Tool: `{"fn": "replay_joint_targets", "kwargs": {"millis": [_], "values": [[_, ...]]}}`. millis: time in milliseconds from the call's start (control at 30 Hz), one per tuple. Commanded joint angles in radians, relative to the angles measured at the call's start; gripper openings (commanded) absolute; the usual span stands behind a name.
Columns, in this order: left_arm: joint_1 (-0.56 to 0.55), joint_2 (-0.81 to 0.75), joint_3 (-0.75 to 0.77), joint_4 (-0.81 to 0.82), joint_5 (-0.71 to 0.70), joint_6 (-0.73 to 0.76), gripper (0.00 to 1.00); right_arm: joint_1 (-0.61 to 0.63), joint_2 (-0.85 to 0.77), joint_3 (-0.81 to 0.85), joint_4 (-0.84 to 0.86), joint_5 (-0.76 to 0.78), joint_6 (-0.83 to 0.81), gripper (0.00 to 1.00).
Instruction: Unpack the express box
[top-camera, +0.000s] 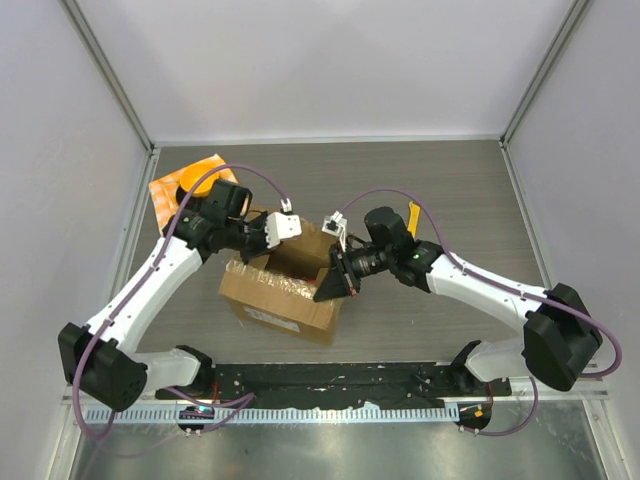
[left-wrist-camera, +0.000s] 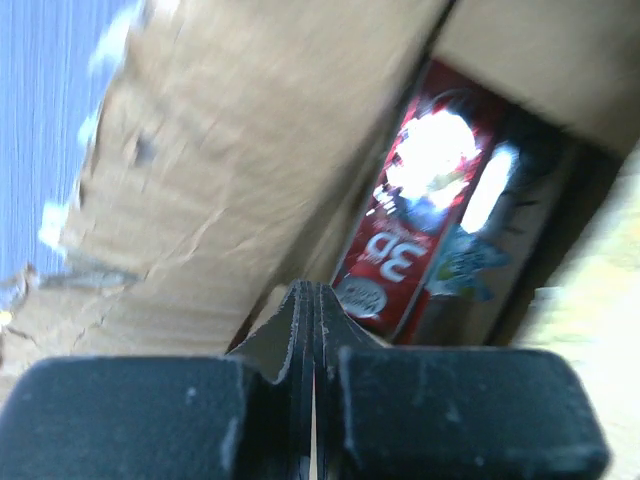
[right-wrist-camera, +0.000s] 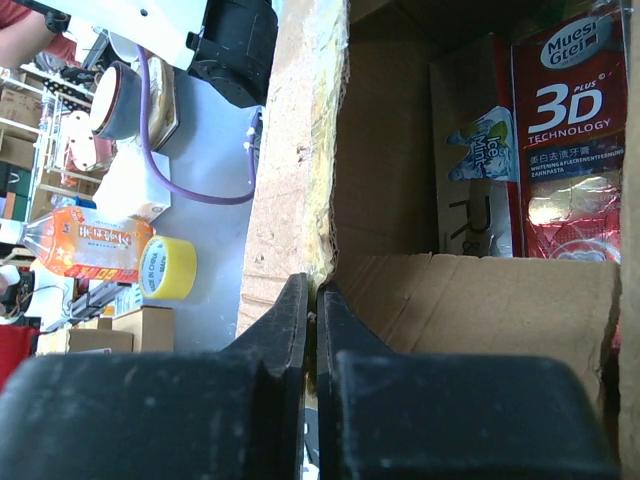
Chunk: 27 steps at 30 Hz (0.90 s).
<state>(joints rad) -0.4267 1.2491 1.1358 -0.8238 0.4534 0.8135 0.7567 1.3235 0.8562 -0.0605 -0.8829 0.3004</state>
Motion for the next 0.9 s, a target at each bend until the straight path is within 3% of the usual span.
{"fn": "replay_joint_targets", "kwargs": {"millis": [0,167,400,667,867], "values": [[-0.07,-0.036,0.125,-0.207,0.18,-0.005,0.02,-0.005,0.039,0.046,-0.007,-0.022,-0.001,0.01],[-0.095,-0.088,0.084,-0.222,0.215,0.101,0.02,-0.005,0.059,0.063,-0.002,-0.016,0.005,0.01],[-0.161,-0.221,-0.086,0.004,0.148,0.217,0.03,-0.008,0.06,0.058,0.027,-0.024,0.013,0.01],[-0.219,-0.215,-0.172,0.247,0.111,0.302,0.03,-0.008,0.042,0.043,0.047,-0.047,0.019,0.01],[-0.248,-0.166,-0.175,0.338,0.076,0.362,0.04,-0.008,0.04,0.012,0.105,-0.073,0.034,0.01]]}}
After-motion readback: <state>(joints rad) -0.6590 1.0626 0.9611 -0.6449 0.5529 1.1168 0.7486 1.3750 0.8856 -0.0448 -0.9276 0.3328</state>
